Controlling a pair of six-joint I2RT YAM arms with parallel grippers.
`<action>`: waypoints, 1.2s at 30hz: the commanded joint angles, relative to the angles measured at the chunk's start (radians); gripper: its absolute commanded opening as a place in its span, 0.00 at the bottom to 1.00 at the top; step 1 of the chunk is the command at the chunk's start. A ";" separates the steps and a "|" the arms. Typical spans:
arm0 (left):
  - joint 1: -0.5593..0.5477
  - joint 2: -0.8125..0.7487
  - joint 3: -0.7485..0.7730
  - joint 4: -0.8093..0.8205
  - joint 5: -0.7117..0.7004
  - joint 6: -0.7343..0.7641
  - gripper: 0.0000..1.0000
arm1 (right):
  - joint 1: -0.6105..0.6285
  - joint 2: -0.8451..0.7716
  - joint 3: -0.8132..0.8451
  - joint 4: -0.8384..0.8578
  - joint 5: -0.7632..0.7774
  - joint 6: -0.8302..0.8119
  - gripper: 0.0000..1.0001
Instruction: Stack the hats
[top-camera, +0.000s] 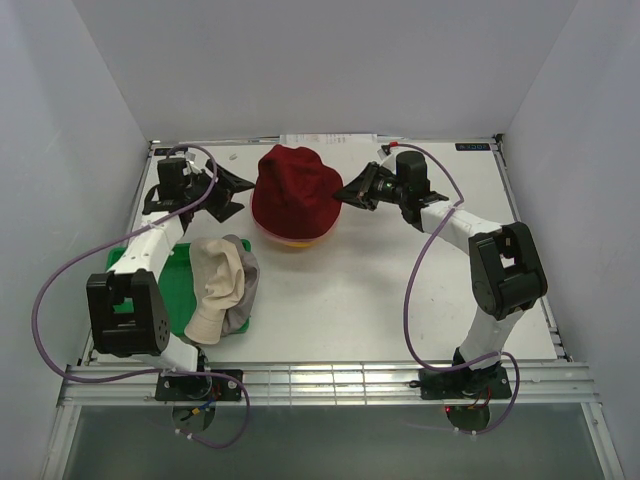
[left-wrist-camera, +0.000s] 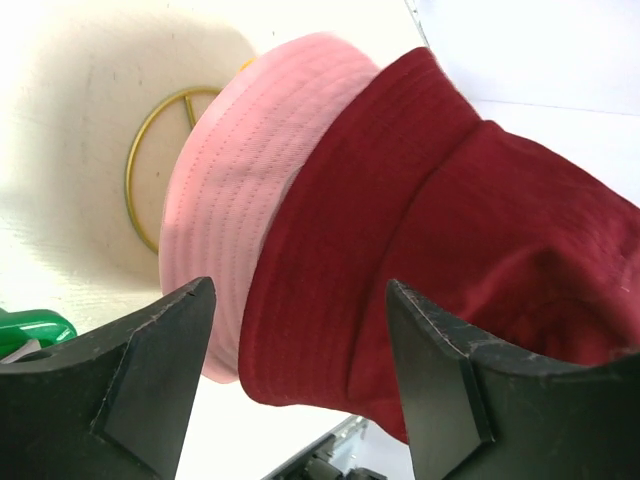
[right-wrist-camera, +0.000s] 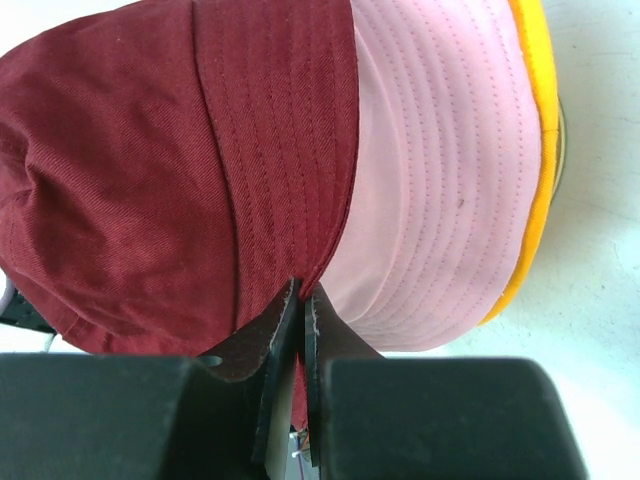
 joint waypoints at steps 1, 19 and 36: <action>0.005 -0.002 -0.028 0.091 0.043 -0.049 0.78 | -0.007 -0.015 -0.016 0.033 -0.013 -0.014 0.09; 0.005 0.003 -0.215 0.403 0.092 -0.251 0.63 | -0.015 -0.021 -0.056 0.069 -0.013 0.009 0.08; 0.005 0.015 -0.192 0.380 0.071 -0.236 0.03 | -0.018 -0.020 -0.044 0.066 -0.005 0.024 0.08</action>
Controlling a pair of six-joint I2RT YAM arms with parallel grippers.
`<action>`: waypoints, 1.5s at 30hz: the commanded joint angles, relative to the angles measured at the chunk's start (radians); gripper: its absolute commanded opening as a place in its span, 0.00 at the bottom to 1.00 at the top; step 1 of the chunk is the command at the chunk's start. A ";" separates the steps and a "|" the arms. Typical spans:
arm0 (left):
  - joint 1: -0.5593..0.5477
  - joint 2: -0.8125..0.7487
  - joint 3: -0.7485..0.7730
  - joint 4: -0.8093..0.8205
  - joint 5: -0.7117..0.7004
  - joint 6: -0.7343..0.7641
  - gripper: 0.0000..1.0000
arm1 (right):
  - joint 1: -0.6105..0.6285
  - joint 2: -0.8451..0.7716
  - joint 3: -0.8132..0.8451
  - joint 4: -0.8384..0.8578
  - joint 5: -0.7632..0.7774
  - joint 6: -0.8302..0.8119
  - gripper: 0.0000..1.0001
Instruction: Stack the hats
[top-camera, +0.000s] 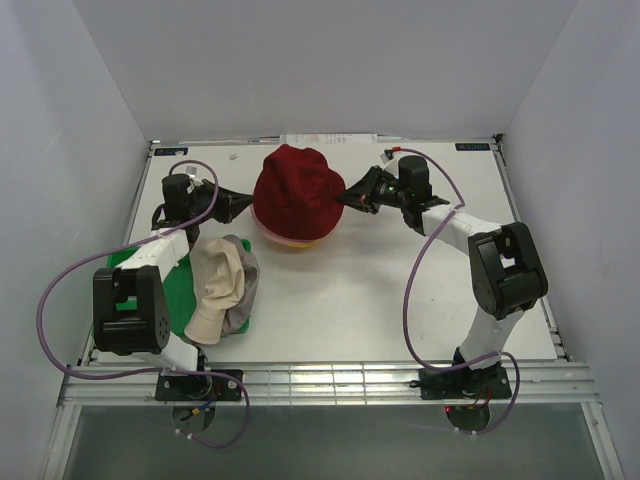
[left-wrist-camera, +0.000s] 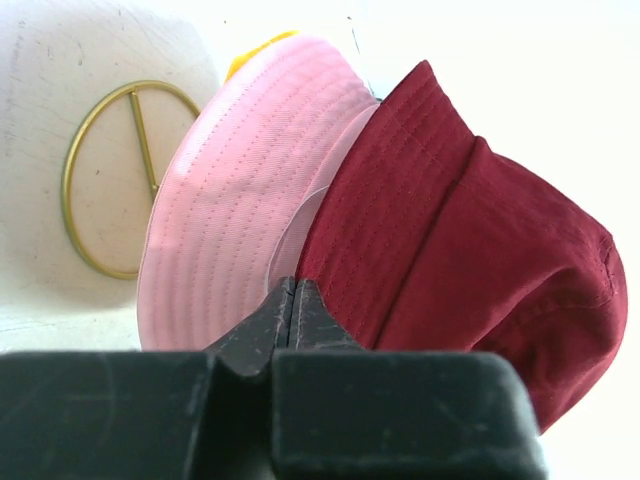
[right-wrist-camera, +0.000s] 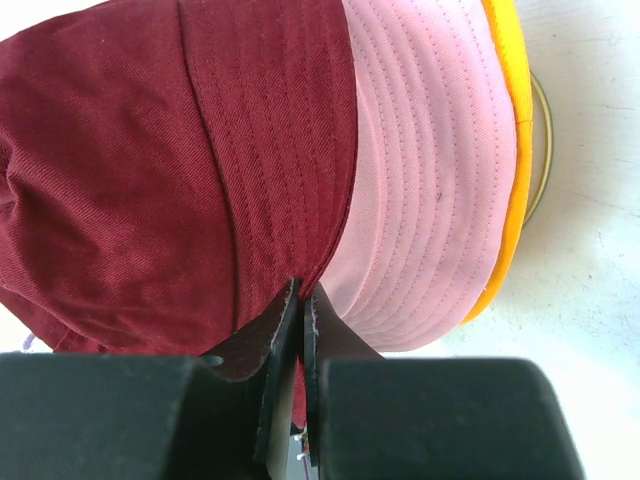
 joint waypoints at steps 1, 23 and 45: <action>0.003 -0.002 0.033 -0.030 -0.015 0.029 0.00 | -0.006 -0.020 0.009 0.007 -0.002 -0.013 0.08; -0.013 0.104 0.177 -0.426 -0.236 0.290 0.00 | -0.005 0.101 0.190 -0.318 0.051 -0.111 0.08; -0.015 0.118 0.254 -0.487 -0.239 0.331 0.00 | 0.000 0.066 0.062 -0.295 0.052 -0.157 0.12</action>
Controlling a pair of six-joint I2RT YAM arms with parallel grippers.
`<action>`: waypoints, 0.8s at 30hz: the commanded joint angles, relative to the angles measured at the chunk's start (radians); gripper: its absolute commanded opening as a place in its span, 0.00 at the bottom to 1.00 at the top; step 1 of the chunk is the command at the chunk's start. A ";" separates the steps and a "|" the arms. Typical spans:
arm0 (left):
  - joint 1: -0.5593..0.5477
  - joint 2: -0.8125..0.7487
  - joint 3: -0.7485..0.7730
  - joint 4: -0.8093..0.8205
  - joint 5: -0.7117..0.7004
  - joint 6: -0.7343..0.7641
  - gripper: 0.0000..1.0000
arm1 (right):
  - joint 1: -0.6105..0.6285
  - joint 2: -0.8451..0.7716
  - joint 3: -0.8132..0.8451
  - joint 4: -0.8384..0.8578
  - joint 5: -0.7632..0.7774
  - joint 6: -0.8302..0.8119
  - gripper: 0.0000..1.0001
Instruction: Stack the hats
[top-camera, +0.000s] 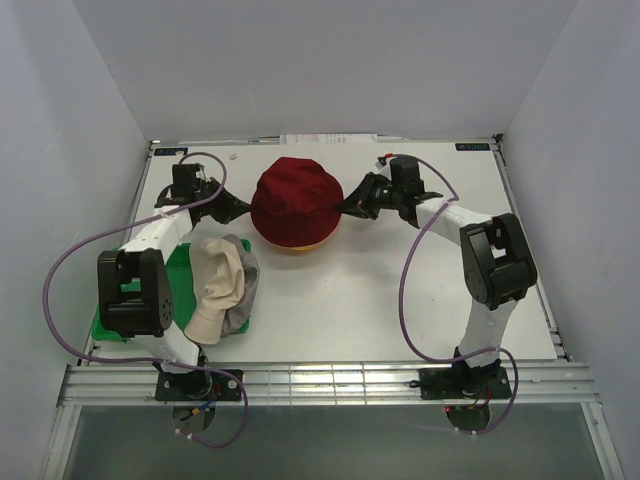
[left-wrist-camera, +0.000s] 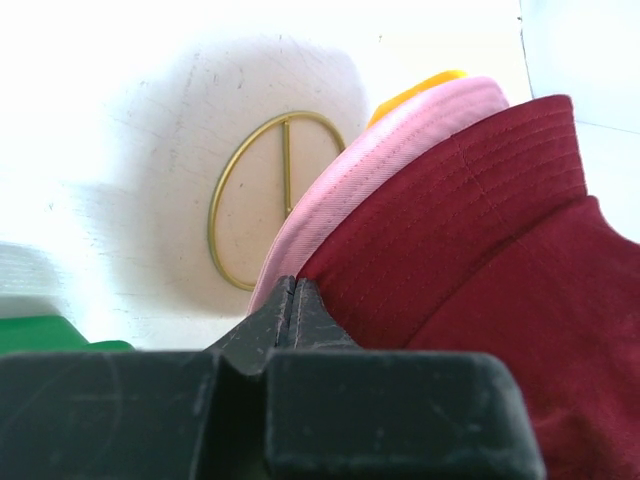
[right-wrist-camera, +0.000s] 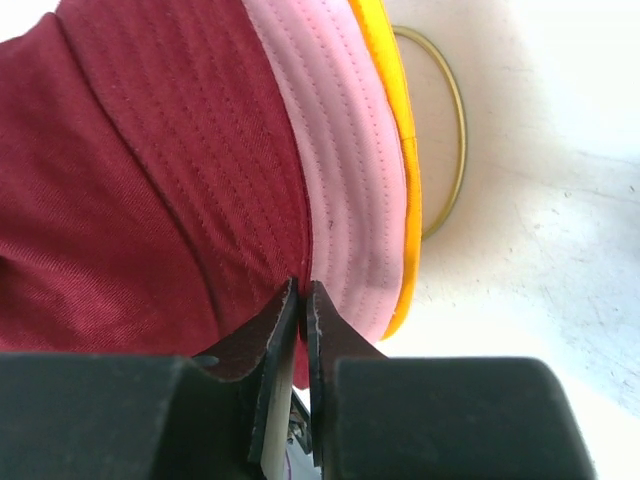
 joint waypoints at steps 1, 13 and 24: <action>0.011 0.003 0.057 -0.084 -0.060 0.045 0.00 | -0.003 -0.032 -0.041 -0.065 0.027 -0.039 0.13; 0.011 0.027 0.131 -0.108 -0.029 0.062 0.29 | 0.031 -0.111 -0.125 0.011 0.026 0.015 0.13; 0.011 0.006 0.174 -0.081 0.040 0.077 0.64 | 0.076 -0.176 -0.180 0.097 0.026 0.088 0.23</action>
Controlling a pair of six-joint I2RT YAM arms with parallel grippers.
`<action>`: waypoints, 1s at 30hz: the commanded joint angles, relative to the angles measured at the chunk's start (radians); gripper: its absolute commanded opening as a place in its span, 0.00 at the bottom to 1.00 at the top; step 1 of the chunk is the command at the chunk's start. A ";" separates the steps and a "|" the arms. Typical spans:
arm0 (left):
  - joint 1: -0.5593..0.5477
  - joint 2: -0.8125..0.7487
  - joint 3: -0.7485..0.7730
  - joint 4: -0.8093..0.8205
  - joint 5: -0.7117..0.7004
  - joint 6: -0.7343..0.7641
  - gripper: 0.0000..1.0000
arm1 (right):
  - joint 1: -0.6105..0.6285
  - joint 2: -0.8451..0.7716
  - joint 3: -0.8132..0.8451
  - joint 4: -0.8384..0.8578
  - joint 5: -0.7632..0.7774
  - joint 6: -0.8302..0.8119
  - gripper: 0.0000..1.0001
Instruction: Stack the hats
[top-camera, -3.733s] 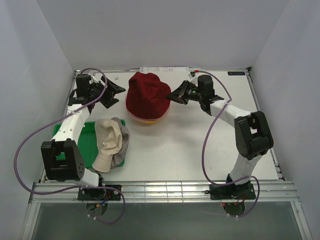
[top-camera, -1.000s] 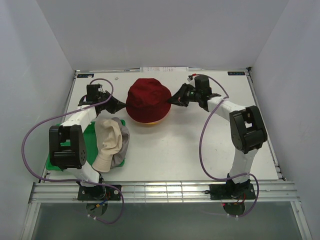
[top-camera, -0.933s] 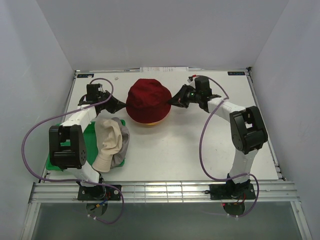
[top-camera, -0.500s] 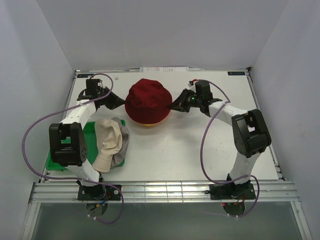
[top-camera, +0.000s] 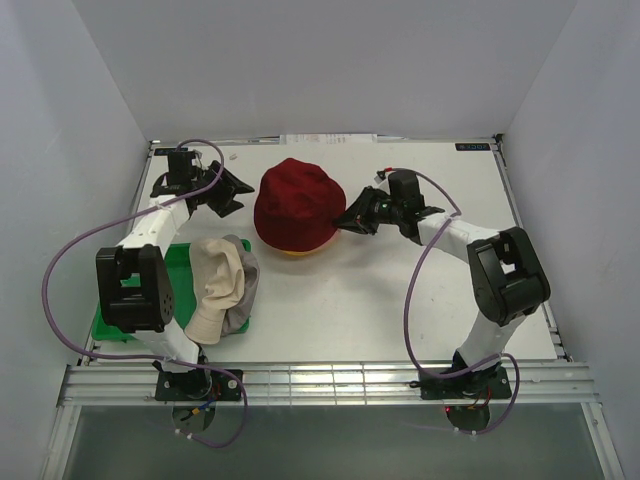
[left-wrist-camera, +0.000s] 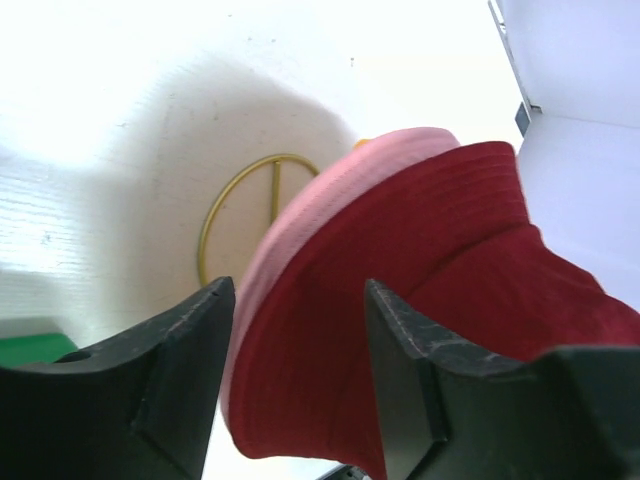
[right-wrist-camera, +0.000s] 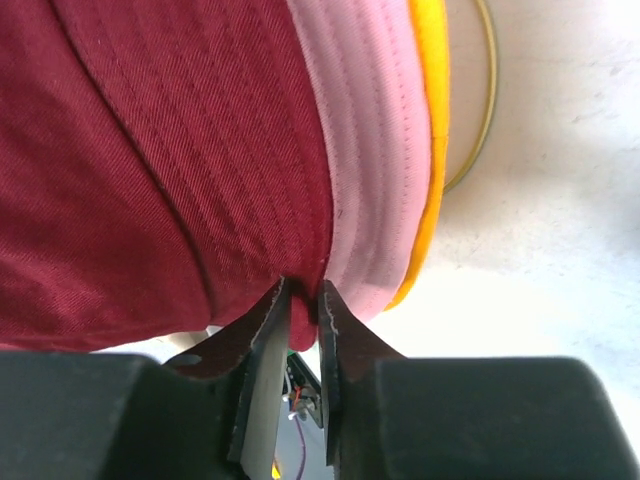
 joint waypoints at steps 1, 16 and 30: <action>0.004 -0.034 0.041 0.009 0.040 0.018 0.65 | 0.029 -0.052 -0.014 0.061 0.004 0.027 0.24; 0.004 -0.109 -0.060 0.011 0.077 -0.022 0.69 | -0.069 -0.161 -0.033 0.004 -0.004 -0.046 0.59; 0.004 -0.158 -0.136 -0.002 0.078 -0.030 0.66 | -0.138 0.097 0.213 0.103 -0.122 -0.014 0.66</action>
